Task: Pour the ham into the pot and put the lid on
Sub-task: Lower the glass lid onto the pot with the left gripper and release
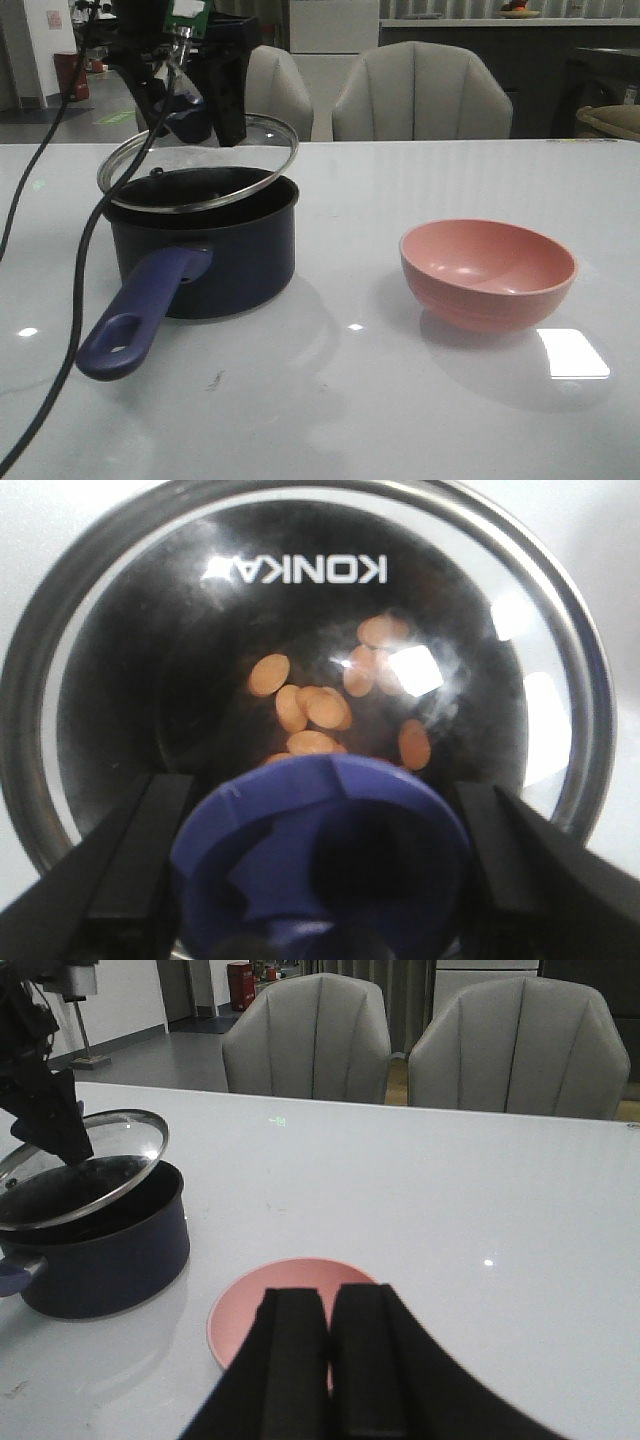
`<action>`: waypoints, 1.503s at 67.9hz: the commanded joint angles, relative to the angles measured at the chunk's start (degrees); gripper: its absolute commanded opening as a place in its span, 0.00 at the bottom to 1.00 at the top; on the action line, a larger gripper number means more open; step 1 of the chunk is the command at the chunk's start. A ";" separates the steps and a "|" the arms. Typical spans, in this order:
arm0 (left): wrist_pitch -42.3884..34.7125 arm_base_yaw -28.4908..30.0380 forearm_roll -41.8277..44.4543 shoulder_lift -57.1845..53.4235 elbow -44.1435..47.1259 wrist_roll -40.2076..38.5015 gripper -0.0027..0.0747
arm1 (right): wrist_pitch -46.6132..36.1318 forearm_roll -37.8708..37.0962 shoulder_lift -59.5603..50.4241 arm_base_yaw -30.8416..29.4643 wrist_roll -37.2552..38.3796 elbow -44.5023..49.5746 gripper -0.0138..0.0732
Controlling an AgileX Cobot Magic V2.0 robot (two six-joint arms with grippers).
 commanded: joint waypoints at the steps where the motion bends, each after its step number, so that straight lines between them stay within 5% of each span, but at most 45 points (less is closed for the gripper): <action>1: 0.90 -0.41 0.24 -2.78 -2.14 -0.12 0.37 | -4.58 0.04 0.27 0.10 -0.39 -1.56 0.35; 29: -0.77 -0.41 0.24 -0.11 -2.14 -0.12 0.40 | -4.58 0.04 0.27 0.10 -0.39 -1.56 0.35; 52: -2.93 -0.41 -0.80 2.20 -2.49 -0.12 0.78 | -4.58 0.04 0.27 0.10 -0.39 -1.56 0.35; 79: 0.96 -0.41 -3.64 -0.59 -9.16 -0.12 0.77 | -4.58 0.04 0.27 0.10 -0.39 -1.56 0.35; 102: -0.15 -0.30 -3.49 -14.24 0.86 2.79 0.77 | -4.58 0.04 0.27 0.10 -0.39 -1.56 0.35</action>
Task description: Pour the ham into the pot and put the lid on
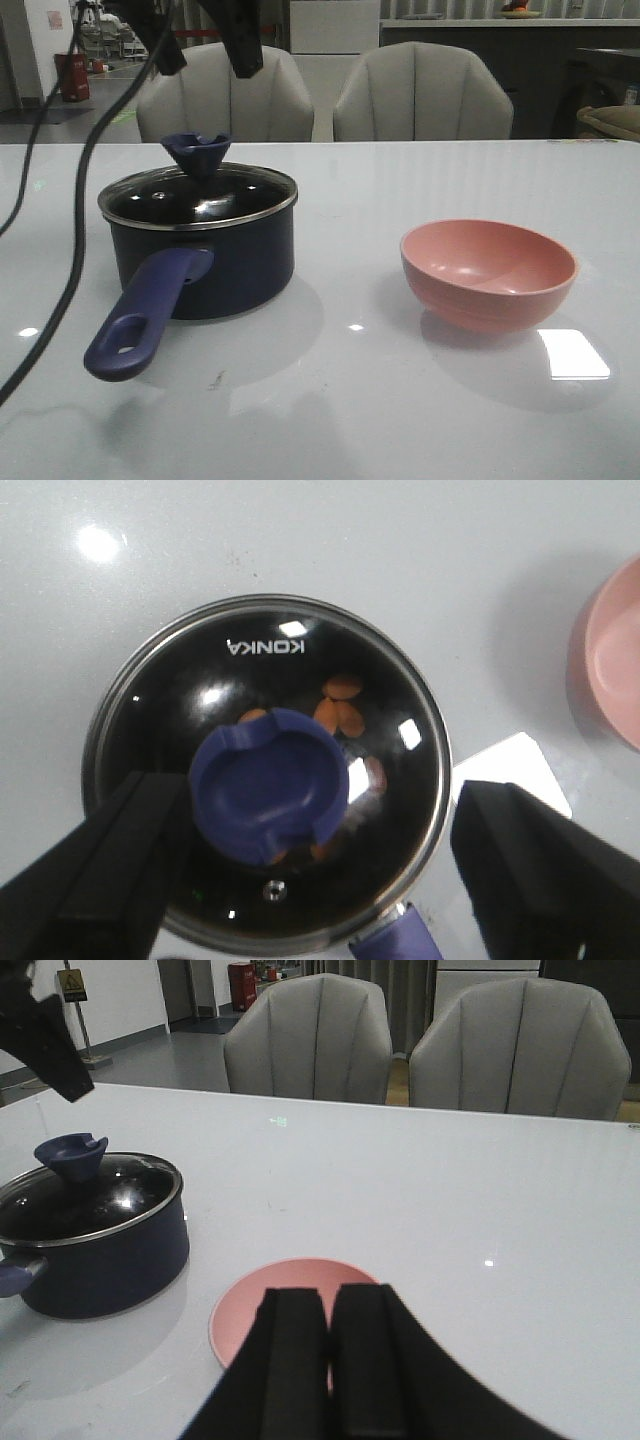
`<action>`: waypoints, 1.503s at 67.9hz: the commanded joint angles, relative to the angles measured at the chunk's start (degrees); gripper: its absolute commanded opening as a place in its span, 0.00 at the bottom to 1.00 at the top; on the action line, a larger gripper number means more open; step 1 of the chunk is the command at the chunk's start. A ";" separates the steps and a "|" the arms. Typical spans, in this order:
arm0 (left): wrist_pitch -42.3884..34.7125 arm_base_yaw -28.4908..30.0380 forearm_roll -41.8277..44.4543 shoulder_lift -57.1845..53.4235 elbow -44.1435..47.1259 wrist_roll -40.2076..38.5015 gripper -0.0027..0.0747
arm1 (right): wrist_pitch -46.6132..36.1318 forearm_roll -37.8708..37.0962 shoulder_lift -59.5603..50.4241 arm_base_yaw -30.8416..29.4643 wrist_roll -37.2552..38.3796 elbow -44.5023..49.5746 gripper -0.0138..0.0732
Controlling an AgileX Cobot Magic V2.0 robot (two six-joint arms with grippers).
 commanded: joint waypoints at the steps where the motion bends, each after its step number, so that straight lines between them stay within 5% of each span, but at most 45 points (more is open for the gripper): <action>1: -0.03 -0.30 -0.67 -8.81 3.22 1.12 0.77 | -4.58 0.04 0.27 0.10 -0.39 -1.56 0.35; 72: -41.40 -0.30 -5.19 -76.74 72.36 2.02 0.75 | -4.58 0.04 0.27 0.10 -0.39 -1.56 0.35; 88: -47.17 -0.30 -5.84 -90.55 82.63 2.02 0.55 | -4.58 0.04 0.27 0.10 -0.39 -1.56 0.35; 102: -48.09 -0.30 -6.07 -94.04 85.27 2.02 0.17 | -4.58 0.04 0.27 0.10 -0.39 -1.56 0.35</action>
